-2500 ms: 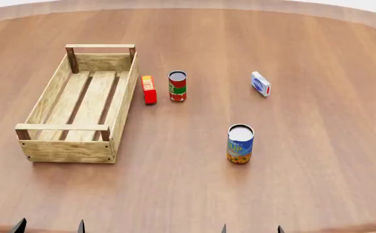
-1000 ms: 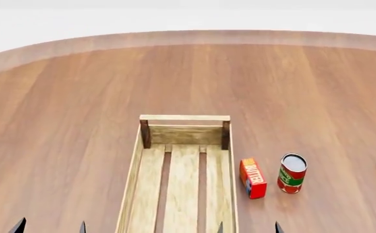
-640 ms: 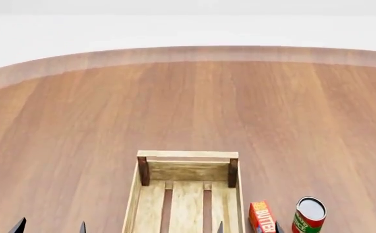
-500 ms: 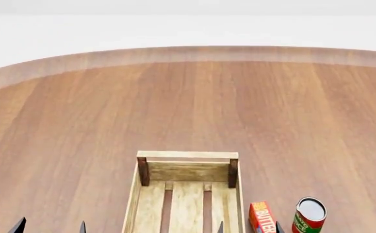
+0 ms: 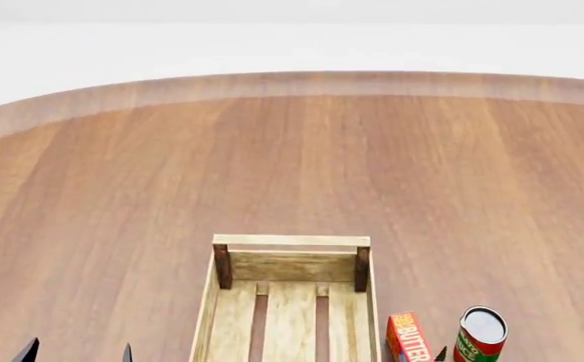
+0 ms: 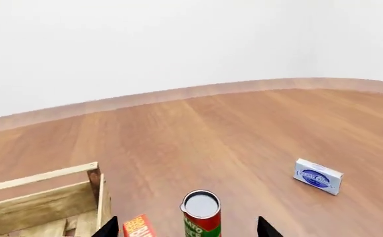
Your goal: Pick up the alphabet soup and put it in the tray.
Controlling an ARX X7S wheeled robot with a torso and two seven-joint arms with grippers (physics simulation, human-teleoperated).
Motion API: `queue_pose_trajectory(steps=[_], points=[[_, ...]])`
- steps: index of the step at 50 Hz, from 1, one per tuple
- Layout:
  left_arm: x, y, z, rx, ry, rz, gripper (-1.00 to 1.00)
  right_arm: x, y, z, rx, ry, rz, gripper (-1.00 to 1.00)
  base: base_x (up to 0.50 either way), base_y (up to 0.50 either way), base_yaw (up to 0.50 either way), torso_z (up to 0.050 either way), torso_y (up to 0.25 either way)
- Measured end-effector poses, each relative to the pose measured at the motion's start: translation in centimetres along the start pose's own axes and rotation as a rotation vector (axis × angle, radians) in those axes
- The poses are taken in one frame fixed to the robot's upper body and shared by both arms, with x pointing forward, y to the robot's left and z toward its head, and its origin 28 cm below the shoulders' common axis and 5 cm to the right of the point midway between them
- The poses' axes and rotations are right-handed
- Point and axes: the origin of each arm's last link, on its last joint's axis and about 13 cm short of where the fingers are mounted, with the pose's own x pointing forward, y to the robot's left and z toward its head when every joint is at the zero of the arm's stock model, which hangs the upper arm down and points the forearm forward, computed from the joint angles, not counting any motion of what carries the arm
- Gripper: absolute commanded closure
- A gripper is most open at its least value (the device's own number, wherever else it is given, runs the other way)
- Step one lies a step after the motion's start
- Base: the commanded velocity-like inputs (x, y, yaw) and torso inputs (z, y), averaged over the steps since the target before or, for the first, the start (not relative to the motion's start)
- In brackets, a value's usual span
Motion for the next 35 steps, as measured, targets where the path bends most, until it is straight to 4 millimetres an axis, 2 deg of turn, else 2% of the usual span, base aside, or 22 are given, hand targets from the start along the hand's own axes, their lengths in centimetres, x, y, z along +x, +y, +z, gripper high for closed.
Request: queue_pose_trajectory(steps=[18,35], points=[[0.1,0.0,0.0,-0.005,0.003,0.003,-1.0,-1.3,-3.0,3.0,0.066,0.017,-0.383,-1.0,0.0,0.0,0.0,0.0,0.0],[0.0,0.0,0.0,-0.006,0.004,0.003,-1.0,-2.4,-4.8,4.1,0.122,0.013,-0.641,-1.0,0.0,0.0,0.0,0.0,0.0]])
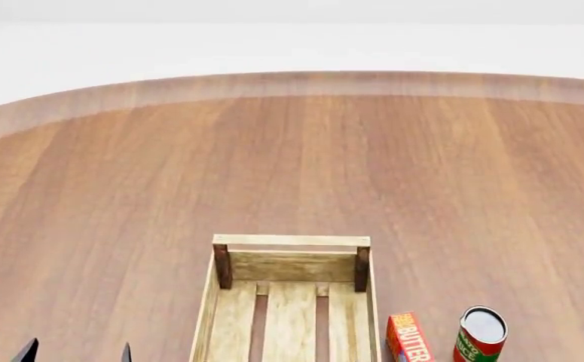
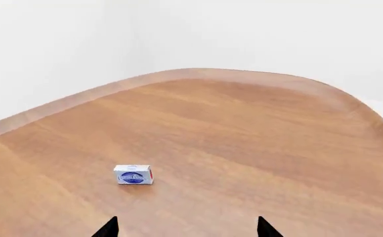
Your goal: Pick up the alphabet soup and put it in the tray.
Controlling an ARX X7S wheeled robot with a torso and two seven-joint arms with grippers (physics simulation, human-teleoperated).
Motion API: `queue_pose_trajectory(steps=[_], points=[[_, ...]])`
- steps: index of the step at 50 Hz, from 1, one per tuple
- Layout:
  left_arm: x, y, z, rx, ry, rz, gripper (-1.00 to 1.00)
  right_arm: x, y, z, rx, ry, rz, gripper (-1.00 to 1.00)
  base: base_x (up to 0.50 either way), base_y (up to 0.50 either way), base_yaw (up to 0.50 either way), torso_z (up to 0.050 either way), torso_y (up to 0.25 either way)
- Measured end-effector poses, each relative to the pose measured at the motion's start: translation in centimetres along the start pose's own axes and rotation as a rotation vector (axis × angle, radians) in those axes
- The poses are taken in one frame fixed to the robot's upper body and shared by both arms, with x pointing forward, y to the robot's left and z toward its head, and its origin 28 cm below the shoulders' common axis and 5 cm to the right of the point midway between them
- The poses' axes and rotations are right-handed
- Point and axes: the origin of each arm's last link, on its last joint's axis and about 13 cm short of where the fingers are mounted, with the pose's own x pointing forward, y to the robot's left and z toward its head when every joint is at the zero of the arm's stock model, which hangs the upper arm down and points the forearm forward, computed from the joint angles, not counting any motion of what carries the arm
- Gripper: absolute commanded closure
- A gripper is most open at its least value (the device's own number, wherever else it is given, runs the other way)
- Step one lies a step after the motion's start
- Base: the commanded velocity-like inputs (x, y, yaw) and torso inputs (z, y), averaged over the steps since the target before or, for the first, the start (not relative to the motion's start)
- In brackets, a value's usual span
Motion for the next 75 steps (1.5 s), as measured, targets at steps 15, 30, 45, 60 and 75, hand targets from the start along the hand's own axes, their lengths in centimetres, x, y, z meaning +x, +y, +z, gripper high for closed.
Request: queue_pose_trajectory(steps=[15,30,45,60,75], points=[[-0.1,0.0,0.0,0.002,-0.002,0.001,-1.0,-1.0,-0.4,0.5,0.102,0.081,-0.106,-1.0,0.0,0.0,0.0,0.0,0.0],[-0.1,0.0,0.0,0.002,-0.002,0.0,-1.0,-1.1,0.0,0.0,0.137,0.11,-0.094,-1.0,0.0,0.0,0.0,0.0,0.0],[0.0,0.0,-0.1,-0.001,0.005,-0.002,-1.0,0.4,-0.2,-1.8,0.11,0.142,-0.124,-1.0,0.0,0.0,0.0,0.0,0.0],[0.0,-0.1,-0.1,-0.003,0.009,-0.003,-1.0,1.5,-0.2,-3.0,0.089,0.159,-0.134,-1.0,0.0,0.0,0.0,0.0,0.0],[0.0,-0.1,-0.1,-0.003,0.011,-0.003,-1.0,2.9,0.4,-3.7,0.073,0.167,-0.136,-1.0,0.0,0.0,0.0,0.0,0.0]])
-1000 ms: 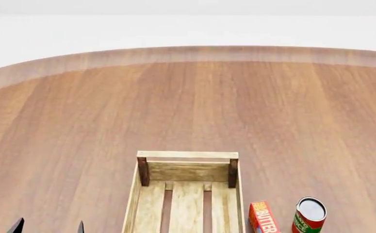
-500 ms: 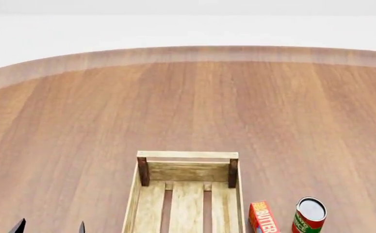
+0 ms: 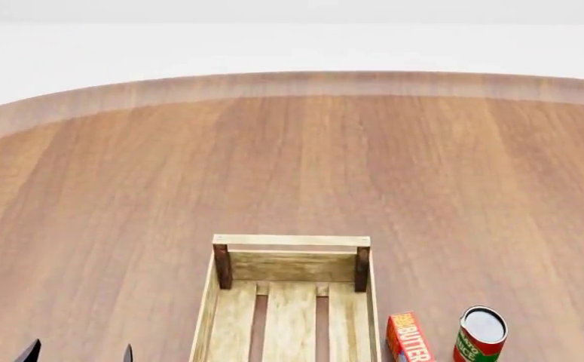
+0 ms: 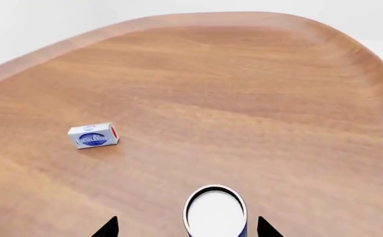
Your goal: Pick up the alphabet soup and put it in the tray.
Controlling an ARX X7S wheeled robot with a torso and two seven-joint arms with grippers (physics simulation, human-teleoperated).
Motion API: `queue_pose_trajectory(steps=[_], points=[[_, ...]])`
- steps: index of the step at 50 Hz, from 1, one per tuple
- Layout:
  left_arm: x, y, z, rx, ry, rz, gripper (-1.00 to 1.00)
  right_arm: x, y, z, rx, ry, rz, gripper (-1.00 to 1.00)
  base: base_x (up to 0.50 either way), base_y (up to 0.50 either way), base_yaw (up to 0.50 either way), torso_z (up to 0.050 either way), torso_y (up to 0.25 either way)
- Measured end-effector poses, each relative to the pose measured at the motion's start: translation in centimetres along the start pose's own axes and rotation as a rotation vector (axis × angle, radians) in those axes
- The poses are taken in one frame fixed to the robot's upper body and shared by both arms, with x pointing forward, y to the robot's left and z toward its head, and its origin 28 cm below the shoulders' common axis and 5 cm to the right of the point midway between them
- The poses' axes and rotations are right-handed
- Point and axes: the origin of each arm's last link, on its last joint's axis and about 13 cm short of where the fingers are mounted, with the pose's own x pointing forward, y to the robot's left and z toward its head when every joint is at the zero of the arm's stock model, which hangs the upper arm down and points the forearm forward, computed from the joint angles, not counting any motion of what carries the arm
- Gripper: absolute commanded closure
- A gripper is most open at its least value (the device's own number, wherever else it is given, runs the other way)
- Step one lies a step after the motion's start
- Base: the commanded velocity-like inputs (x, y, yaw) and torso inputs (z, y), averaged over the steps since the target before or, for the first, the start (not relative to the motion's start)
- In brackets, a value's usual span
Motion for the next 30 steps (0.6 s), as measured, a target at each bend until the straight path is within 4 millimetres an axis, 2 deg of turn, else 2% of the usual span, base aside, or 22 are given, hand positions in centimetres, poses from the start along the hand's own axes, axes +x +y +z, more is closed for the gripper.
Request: queue_pose_trajectory(steps=[30], points=[[0.0,0.0,0.0,0.0,-0.002,0.002,-1.0,2.5,1.2,-0.9,-0.04,0.011,-0.03,-1.0,0.0,0.0,0.0,0.0,0.0]])
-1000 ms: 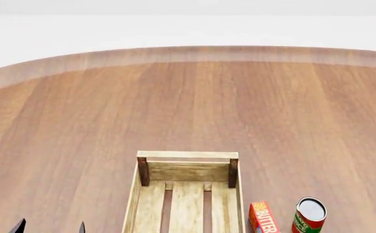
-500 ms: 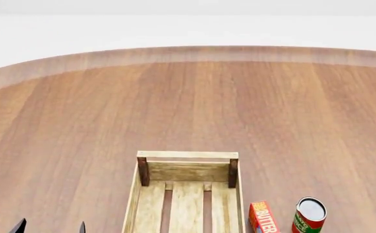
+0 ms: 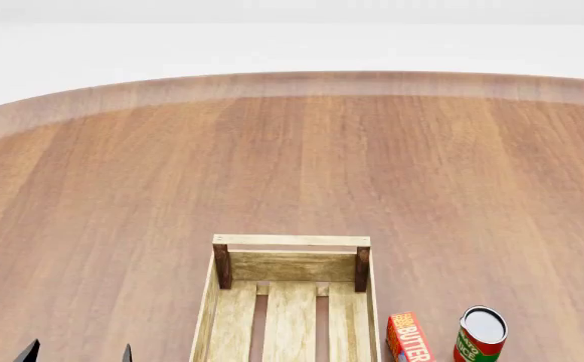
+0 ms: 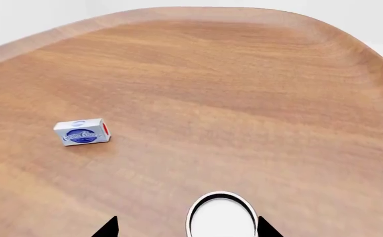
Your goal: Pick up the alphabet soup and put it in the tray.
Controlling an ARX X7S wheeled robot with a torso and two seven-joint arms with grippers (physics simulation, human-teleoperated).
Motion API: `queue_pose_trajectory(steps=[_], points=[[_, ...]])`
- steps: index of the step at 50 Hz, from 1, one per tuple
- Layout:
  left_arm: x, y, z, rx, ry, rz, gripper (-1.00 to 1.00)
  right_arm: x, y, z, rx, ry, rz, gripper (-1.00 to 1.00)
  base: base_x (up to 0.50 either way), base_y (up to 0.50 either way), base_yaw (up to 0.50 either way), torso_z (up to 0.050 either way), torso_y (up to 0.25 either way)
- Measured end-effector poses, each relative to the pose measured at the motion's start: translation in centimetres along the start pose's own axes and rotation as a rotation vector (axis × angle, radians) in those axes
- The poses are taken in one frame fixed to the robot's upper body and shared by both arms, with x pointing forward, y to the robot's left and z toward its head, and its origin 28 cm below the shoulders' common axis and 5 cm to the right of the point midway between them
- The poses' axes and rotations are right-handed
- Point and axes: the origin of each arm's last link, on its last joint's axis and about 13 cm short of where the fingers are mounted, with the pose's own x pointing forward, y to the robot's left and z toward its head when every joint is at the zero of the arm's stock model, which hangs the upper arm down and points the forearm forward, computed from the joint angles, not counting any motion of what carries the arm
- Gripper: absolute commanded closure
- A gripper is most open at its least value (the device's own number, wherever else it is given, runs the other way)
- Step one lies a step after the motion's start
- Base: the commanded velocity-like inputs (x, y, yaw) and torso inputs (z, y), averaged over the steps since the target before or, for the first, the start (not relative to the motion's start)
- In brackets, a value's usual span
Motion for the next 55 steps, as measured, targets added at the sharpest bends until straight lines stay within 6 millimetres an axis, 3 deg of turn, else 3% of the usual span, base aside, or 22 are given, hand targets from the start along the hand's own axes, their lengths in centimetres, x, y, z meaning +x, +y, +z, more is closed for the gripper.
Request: queue_pose_trajectory(steps=[55], points=[[0.1,0.0,0.0,-0.001,0.002,0.001,-1.0,2.6,-0.8,-1.7,-0.045,0.042,-0.084,-1.0,0.0,0.0,0.0,0.0,0.0]])
